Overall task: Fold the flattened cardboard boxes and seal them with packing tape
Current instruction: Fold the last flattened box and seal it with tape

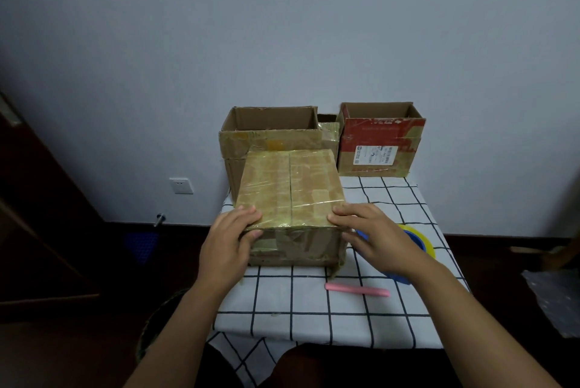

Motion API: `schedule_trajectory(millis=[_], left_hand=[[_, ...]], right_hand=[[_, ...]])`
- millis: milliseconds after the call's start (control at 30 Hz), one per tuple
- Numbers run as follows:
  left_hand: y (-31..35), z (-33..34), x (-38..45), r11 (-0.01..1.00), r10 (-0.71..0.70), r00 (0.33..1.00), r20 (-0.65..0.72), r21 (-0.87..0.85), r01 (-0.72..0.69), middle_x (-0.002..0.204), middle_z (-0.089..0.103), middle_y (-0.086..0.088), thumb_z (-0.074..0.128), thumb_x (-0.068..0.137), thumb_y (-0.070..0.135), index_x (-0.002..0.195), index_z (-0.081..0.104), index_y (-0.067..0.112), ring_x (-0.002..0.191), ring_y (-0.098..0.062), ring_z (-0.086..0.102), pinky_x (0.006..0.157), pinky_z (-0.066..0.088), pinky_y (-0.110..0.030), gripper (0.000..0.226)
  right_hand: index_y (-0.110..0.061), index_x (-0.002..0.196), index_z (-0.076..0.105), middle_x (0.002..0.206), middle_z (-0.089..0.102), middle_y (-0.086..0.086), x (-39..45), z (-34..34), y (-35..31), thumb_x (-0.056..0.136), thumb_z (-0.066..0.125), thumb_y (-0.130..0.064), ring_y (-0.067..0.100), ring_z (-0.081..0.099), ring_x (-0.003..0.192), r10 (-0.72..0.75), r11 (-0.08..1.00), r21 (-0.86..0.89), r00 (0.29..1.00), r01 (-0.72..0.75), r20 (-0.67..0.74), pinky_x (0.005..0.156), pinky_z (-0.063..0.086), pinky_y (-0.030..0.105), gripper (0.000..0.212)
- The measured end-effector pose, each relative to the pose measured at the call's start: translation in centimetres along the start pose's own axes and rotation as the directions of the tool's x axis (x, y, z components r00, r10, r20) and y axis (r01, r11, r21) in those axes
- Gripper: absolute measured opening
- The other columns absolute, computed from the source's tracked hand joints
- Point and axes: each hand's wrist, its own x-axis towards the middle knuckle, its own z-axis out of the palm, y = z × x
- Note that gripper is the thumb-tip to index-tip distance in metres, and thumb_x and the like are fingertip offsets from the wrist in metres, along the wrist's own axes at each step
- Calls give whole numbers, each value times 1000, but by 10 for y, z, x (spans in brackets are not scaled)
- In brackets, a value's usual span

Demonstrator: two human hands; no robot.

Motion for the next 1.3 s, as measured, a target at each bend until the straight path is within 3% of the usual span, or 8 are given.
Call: schedule_trajectory(millis=[200,333,467,667,800,967,1167,1300], left_hand=[[1,1,0,1000,-19,1000,-1,-5,19,125,57,19,59,87,29,118,69,23,124,-3,45,102,27,-14,33],[6,3,1,1000,-8,1000,7,-6,8,124,57,18,60,87,30,117,70,22,123,2,43,103,27,-15,33],[9,9,-1,1000,-11,1000,9,-16,11,123,57,18,61,87,27,116,70,21,121,4,42,101,19,-1,32],[6,9,-2,1000,0,1000,5,-14,0,125,58,16,60,88,26,116,70,20,124,0,44,106,27,-16,31],[7,11,-3,1000,7,1000,-13,-21,-7,126,58,15,60,88,24,116,70,18,124,2,43,106,30,-27,31],[7,11,-3,1000,13,1000,-18,-19,-13,126,58,14,61,88,23,117,70,17,124,1,43,106,32,-30,31],[8,10,-3,1000,5,1000,-15,-25,-5,126,57,17,61,88,25,117,70,19,125,0,44,106,25,-13,31],[7,9,-4,999,7,1000,-18,-36,-7,125,58,16,63,87,24,116,70,19,124,-1,44,106,22,-7,30]], right_hand=[[-27,133,62,136,56,-13,-3,11,-1,95,63,-9,11,48,127,-13,1000,25,994,16,-107,104,41,28,42],[-29,140,48,131,51,-21,-15,16,-12,95,64,-20,-6,51,110,251,952,240,936,-192,-247,89,37,1,48],[-26,105,59,97,64,-14,-23,35,-17,91,70,-26,-2,60,85,479,861,365,807,-355,-345,70,49,17,17],[-15,85,63,73,64,-6,-28,53,-16,94,65,-20,13,59,69,457,886,311,761,-344,-460,62,45,32,11],[-11,79,56,68,53,-1,-27,58,-19,95,55,-17,19,47,53,219,966,16,788,-257,-576,47,39,31,18],[-13,81,51,73,52,1,-25,53,-28,95,48,-24,22,47,50,162,950,-152,850,-271,-502,41,37,32,17],[-19,93,63,76,64,-11,-33,38,-10,98,57,-29,5,61,71,367,918,284,867,-279,-336,61,49,27,12],[-21,94,64,78,67,-7,-34,42,-4,101,52,-25,11,65,75,389,892,368,858,-261,-334,66,55,44,15]])
